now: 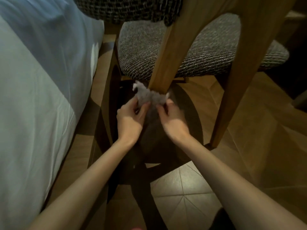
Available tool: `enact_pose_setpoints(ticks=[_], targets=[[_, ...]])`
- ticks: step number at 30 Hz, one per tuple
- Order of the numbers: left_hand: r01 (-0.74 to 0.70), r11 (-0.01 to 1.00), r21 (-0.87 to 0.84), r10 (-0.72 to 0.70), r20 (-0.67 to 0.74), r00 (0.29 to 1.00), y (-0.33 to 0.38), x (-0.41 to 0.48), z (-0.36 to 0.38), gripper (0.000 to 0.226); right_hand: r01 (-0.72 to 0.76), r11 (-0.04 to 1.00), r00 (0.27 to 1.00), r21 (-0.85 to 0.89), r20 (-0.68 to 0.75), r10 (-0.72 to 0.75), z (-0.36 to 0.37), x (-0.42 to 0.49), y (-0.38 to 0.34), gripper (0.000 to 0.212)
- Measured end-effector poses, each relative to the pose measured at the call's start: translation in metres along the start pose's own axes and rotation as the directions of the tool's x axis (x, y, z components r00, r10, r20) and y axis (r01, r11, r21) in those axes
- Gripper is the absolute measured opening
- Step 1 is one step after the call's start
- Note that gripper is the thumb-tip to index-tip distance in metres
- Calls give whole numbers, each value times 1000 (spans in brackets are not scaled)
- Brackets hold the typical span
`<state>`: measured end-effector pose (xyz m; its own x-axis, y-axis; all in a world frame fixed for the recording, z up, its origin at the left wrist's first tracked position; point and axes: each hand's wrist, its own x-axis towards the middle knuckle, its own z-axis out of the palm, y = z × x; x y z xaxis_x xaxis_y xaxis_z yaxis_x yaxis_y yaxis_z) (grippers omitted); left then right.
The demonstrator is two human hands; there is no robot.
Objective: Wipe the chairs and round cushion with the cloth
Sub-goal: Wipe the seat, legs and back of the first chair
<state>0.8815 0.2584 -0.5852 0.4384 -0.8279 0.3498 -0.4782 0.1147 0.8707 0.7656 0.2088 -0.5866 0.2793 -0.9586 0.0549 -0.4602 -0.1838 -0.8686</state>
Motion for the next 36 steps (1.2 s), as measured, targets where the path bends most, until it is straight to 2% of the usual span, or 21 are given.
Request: enact_pose_setpoints(ticks=[2, 5, 9, 12, 18, 21, 24, 27, 29, 34, 36], targets=[[-44, 994, -102, 36, -78, 996, 27, 7, -1, 12, 118, 991, 978, 66, -179, -105, -21, -6, -20, 24], [-26, 991, -131, -2, -208, 978, 46, 10, 1, 20, 184, 979, 940, 91, -306, -148, -38, -13, -34, 23], [-9, 995, -101, -20, -287, 958, 50, 9, 3, 16, 131, 975, 918, 180, -394, -50, -30, -9, -34, 29], [5, 995, -97, -34, -305, 952, 50, 12, 7, 18, 150, 962, 891, 228, -453, -32, -18, -6, -31, 30], [-31, 995, -94, 5, -258, 966, 32, 3, 13, 16, 71, 987, 897, 142, -441, -2, 22, -6, -19, 34], [1, 996, -89, -22, -232, 972, 10, -3, 17, 10, 29, 994, 944, 107, -331, 8, 35, -6, 0, 30], [202, 971, -130, -226, -211, 951, -20, -13, 25, 12, -164, 984, 983, 76, -70, 169, 50, -1, 23, 22], [404, 909, -101, -415, -136, 900, -47, -22, 30, 27, -323, 946, 929, -28, 179, 323, 67, 6, 45, 29], [461, 885, -58, -464, -38, 885, -62, -23, 28, 33, -377, 923, 884, -80, 266, 384, 77, 9, 57, 36], [606, 795, 26, -600, 178, 780, -77, -20, 17, 39, -537, 837, 782, 110, 436, 445, 87, 6, 68, 47], [644, 765, 26, -637, 178, 750, -75, -19, 18, 42, -557, 813, 794, 172, 396, 460, 88, 5, 66, 41]])
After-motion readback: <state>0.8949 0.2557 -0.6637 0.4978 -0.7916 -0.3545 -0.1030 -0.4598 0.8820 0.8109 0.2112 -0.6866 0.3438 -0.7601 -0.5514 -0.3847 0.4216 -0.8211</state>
